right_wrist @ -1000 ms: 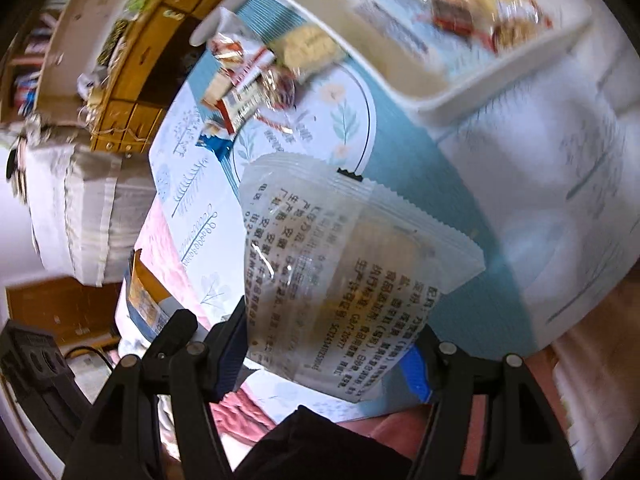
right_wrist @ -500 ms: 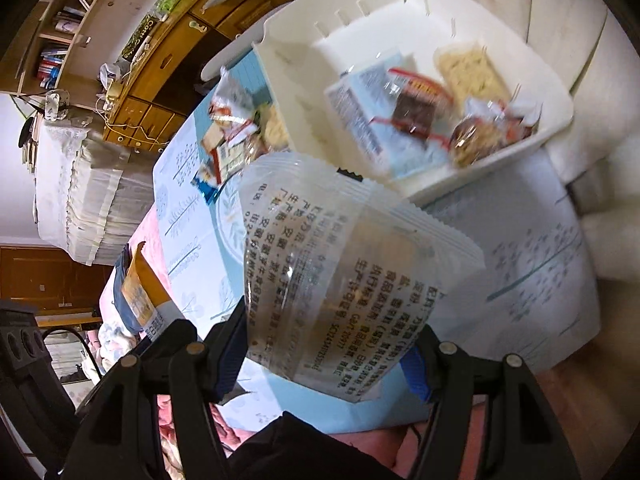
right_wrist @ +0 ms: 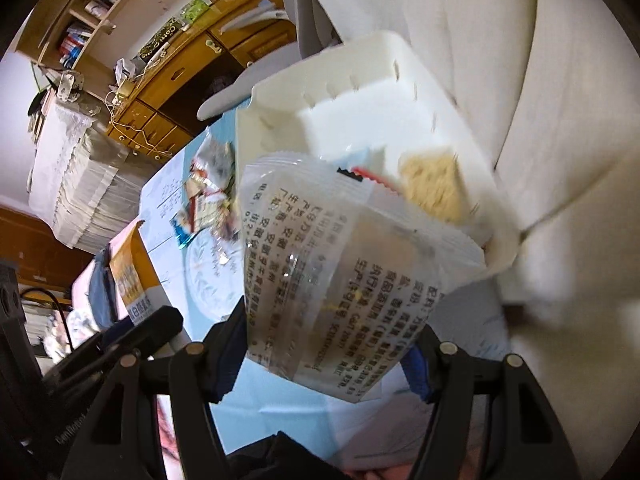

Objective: Organize snacks
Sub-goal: 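Carry the OATS bar and wafer bag into the white box and open both grippers, then withdraw both grippers from the box back over the remaining snacks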

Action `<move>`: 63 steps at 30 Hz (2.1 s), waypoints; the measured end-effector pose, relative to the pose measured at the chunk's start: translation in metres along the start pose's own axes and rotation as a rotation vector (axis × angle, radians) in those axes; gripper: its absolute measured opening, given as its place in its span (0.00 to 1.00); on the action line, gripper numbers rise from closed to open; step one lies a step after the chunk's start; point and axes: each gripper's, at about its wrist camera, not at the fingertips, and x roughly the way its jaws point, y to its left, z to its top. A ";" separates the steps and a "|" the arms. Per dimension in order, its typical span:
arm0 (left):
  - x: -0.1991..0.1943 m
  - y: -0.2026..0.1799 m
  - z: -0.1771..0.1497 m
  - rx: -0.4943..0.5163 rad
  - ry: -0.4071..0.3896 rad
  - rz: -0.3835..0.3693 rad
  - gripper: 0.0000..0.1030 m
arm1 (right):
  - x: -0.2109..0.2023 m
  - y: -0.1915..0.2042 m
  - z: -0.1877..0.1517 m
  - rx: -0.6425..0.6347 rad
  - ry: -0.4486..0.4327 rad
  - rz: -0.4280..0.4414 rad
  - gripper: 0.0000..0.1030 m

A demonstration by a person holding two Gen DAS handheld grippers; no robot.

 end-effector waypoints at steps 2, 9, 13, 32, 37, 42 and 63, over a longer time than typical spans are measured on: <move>0.006 -0.006 0.007 0.004 -0.001 -0.003 0.40 | -0.002 -0.006 0.007 -0.020 -0.020 -0.014 0.65; 0.024 -0.022 0.028 0.008 -0.010 -0.028 0.40 | -0.006 -0.024 0.027 -0.038 -0.048 -0.044 0.65; 0.030 -0.026 0.033 0.016 -0.014 -0.045 0.42 | -0.006 -0.030 0.033 -0.038 -0.054 -0.049 0.68; 0.035 0.025 -0.015 -0.112 0.052 0.033 0.64 | 0.002 -0.025 0.013 0.001 -0.063 -0.050 0.80; 0.026 0.050 -0.033 -0.122 0.068 0.022 0.64 | 0.012 -0.007 -0.003 0.004 -0.043 -0.052 0.80; 0.015 0.079 -0.045 -0.114 0.090 0.029 0.64 | 0.018 0.014 -0.019 0.026 -0.042 -0.055 0.80; -0.029 0.234 -0.043 -0.075 0.045 0.045 0.76 | 0.042 0.129 -0.074 0.213 -0.211 -0.056 0.80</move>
